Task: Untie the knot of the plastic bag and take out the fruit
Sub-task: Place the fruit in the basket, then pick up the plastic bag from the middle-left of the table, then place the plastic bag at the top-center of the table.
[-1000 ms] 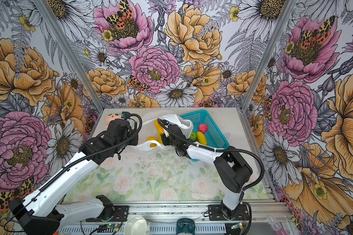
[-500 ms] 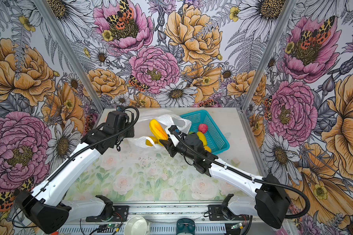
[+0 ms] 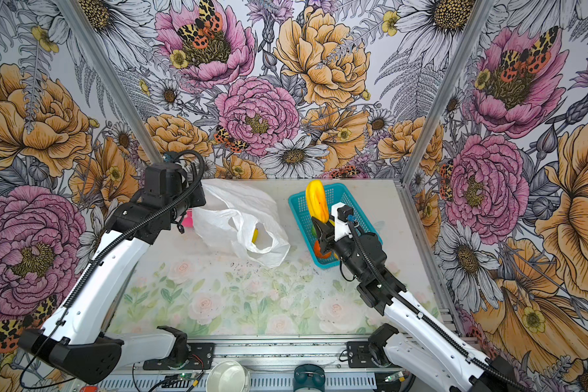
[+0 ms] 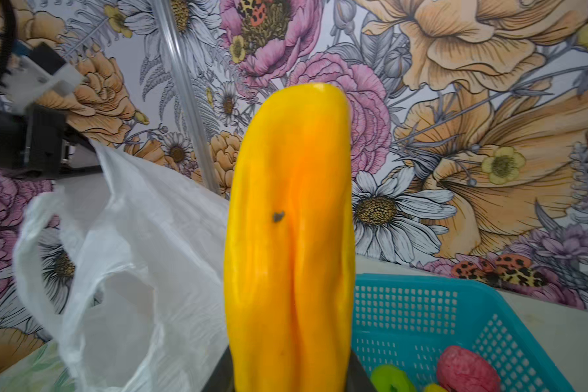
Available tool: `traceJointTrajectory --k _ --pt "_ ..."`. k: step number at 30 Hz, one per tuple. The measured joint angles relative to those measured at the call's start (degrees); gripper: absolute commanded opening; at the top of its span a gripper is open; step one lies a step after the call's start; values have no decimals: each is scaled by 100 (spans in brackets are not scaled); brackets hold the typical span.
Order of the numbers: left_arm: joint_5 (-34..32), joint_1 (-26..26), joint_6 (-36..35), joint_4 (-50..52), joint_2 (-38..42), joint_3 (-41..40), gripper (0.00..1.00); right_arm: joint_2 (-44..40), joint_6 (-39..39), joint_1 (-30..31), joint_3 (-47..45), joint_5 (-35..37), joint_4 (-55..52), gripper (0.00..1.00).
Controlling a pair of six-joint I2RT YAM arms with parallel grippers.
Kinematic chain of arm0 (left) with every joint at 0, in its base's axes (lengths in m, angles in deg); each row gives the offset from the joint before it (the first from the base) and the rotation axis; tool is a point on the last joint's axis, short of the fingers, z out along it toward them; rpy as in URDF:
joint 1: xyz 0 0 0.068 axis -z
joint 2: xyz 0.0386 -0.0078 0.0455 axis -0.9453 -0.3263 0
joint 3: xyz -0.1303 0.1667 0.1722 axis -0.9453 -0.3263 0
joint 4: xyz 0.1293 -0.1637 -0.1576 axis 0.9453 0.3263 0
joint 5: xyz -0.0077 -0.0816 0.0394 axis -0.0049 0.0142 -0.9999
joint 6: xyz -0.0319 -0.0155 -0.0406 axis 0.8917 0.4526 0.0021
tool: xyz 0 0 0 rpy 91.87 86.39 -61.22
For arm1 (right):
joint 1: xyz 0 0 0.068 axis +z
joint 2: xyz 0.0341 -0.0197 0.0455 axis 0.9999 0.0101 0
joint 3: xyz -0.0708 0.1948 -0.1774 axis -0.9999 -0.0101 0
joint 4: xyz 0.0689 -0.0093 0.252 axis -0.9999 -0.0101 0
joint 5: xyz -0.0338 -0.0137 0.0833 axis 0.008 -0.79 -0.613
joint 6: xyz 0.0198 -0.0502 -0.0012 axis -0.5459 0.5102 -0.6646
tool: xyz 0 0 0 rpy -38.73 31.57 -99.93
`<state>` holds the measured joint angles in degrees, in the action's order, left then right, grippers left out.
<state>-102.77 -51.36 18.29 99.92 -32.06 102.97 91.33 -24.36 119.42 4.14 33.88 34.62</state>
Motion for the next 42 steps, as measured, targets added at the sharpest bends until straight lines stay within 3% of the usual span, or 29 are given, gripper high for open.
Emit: traceJointTrajectory --k 4,9,15,19,21,26,29,37,42 --pt "-190 170 -297 -79 -68 468 0 494 -448 -776 0 210 -251 0" --pt "-459 643 -719 -184 -258 197 0 1727 -892 -1615 107 83 -448 0" --pt "-704 1182 -1196 -24 -656 -361 0 3257 -1154 -1930 634 -140 -531 0" --pt "-719 1281 -1331 83 -697 -162 0 4033 -1276 -2050 973 -245 -531 0" --pt "-721 1281 -1384 122 -737 157 0 4249 -1327 -2138 1027 -249 -529 6" --pt "-719 1281 -1491 111 -940 1067 0 4339 -1432 -2297 1027 -291 -479 38" --pt "-708 1281 -1491 76 -1023 1182 0 4266 -1517 -2312 966 -256 -380 51" --pt "-597 1281 -1561 35 -1464 538 0 3862 -1541 -2334 673 -251 -251 61" --pt "-267 1331 -1582 55 -1543 22 0 2966 -1539 -2330 232 -258 -173 61"
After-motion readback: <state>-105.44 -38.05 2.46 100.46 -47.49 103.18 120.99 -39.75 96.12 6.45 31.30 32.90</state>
